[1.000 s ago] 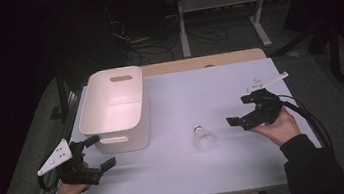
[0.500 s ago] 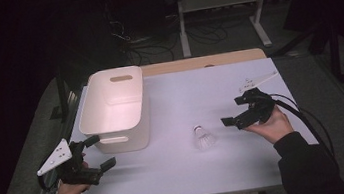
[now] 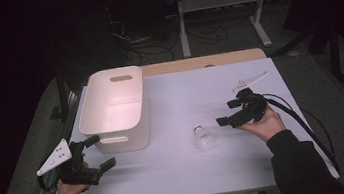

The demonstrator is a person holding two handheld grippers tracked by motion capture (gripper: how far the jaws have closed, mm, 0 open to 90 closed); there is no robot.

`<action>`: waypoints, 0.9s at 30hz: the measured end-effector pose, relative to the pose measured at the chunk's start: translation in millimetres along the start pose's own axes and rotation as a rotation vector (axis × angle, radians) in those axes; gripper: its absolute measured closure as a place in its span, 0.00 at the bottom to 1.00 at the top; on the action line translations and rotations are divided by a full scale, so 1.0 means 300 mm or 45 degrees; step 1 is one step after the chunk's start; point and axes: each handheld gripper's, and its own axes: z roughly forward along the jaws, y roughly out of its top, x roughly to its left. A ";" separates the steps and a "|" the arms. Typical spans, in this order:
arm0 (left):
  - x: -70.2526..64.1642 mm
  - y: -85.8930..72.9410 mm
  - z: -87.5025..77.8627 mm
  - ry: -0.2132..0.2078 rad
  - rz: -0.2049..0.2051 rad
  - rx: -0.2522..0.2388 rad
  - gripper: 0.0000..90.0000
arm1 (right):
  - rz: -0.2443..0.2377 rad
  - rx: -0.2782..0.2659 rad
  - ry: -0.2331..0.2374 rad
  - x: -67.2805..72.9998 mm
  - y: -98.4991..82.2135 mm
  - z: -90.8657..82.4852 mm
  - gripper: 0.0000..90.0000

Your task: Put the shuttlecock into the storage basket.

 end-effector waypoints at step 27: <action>-0.001 0.000 -0.003 -0.004 0.005 0.001 0.00 | 0.003 0.125 0.096 -0.016 0.005 0.092 0.35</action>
